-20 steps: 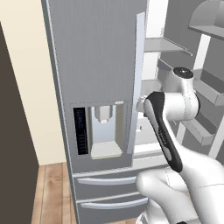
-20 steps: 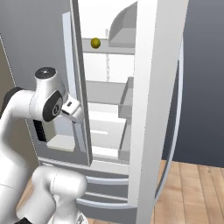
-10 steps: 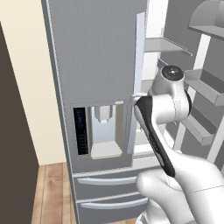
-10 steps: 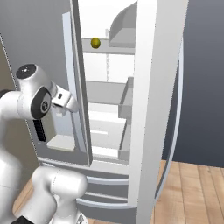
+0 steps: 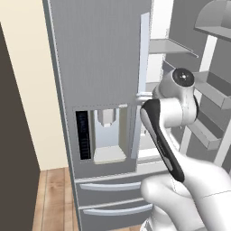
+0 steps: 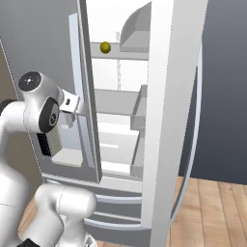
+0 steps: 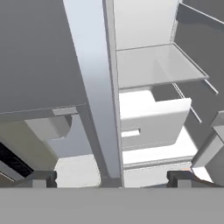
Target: Retrieve a lemon from the fridge and place it on the cutting board with the fish.
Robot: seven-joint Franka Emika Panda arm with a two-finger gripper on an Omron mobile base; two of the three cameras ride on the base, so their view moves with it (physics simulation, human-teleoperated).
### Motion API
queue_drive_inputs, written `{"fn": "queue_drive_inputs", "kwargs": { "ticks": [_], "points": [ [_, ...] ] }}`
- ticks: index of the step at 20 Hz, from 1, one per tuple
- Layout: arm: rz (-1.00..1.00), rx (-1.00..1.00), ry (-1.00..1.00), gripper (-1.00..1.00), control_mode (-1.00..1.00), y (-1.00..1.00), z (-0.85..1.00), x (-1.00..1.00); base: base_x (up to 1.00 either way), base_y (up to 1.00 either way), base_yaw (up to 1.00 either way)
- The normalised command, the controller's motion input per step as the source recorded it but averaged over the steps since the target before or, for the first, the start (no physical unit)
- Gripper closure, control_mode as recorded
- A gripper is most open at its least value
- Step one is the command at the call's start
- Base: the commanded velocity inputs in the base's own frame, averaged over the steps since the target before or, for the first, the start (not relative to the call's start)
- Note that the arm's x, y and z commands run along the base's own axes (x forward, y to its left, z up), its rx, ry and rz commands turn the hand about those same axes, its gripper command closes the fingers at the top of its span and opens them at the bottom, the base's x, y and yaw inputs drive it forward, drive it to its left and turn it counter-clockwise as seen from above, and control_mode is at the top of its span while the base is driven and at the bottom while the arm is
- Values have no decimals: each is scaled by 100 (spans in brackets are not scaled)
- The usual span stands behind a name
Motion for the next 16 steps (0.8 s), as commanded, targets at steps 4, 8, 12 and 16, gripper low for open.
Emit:
{"fn": "queue_drive_inputs", "kwargs": {
  "ticks": [4,8,12,16],
  "points": [
    [4,-5,-2,-100,-100,5,16,26,0,0,0],
    [0,-8,0,-100,-100,13,22,31,0,0,0],
    [0,-7,0,-100,-100,7,8,32,0,0,0],
    [0,-5,-3,-100,-100,0,0,34,0,0,0]
  ]
}}
